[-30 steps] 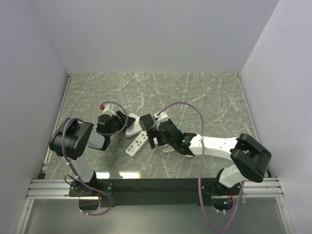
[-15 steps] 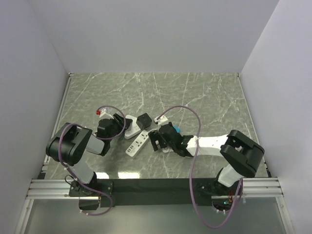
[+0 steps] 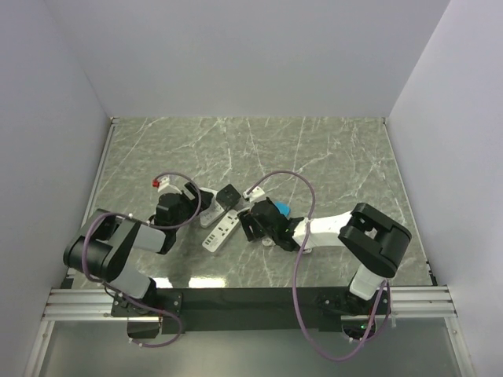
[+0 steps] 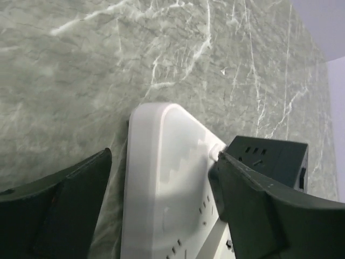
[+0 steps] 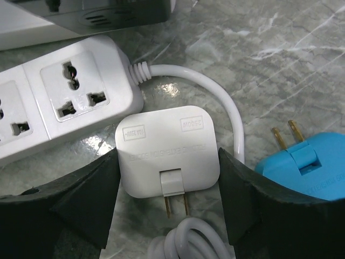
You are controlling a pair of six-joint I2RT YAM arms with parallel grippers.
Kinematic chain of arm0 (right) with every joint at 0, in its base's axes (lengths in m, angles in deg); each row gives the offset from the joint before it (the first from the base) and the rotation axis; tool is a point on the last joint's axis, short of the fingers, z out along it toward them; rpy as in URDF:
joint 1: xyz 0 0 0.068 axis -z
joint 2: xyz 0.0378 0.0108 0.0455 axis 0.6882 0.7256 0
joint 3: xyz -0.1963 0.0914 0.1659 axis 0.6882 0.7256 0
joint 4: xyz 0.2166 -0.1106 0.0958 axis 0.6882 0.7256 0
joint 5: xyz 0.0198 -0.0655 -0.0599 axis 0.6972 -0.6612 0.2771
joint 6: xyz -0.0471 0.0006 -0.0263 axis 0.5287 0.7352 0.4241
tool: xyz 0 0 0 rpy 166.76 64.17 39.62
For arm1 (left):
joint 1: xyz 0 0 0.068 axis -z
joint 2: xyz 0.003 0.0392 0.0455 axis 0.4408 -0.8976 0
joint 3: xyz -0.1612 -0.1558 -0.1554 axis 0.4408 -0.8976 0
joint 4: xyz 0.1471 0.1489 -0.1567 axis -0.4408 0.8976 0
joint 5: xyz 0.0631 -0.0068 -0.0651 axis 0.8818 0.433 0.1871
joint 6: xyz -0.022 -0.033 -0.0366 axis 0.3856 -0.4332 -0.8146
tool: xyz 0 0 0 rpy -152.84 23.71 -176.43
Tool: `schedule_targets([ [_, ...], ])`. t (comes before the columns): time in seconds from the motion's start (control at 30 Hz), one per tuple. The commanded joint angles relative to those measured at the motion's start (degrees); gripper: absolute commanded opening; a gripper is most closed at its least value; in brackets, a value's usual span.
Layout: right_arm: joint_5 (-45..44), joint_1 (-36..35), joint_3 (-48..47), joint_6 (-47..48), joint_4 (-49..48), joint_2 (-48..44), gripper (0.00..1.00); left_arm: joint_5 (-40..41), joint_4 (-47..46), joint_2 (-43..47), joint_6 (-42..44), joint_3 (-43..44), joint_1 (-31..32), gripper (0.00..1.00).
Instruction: Insert the plug
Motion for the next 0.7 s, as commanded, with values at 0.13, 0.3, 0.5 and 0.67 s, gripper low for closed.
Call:
schedule_targets([
  [0.13,-4.4,0.3,0.7,0.2,2.3,-5.3,0.41,5.5,12.6,11.9,2.8,-1.7,1.0,0.91],
  [0.3,-4.8,0.2,2.3,-0.3,3.1,-12.9,0.02,8.7,19.5,24.3,3.9,-3.5,3.1,0.92],
  [0.5,-3.3,-0.3,4.1,-0.3,1.1,-18.7,0.00,0.8,21.4,39.2,6.5,-6.4,7.0,0.90],
  [0.67,-1.0,-2.5,6.0,1.0,-1.6,-23.8,0.00,-5.9,21.4,40.1,5.0,-4.8,10.9,0.89],
])
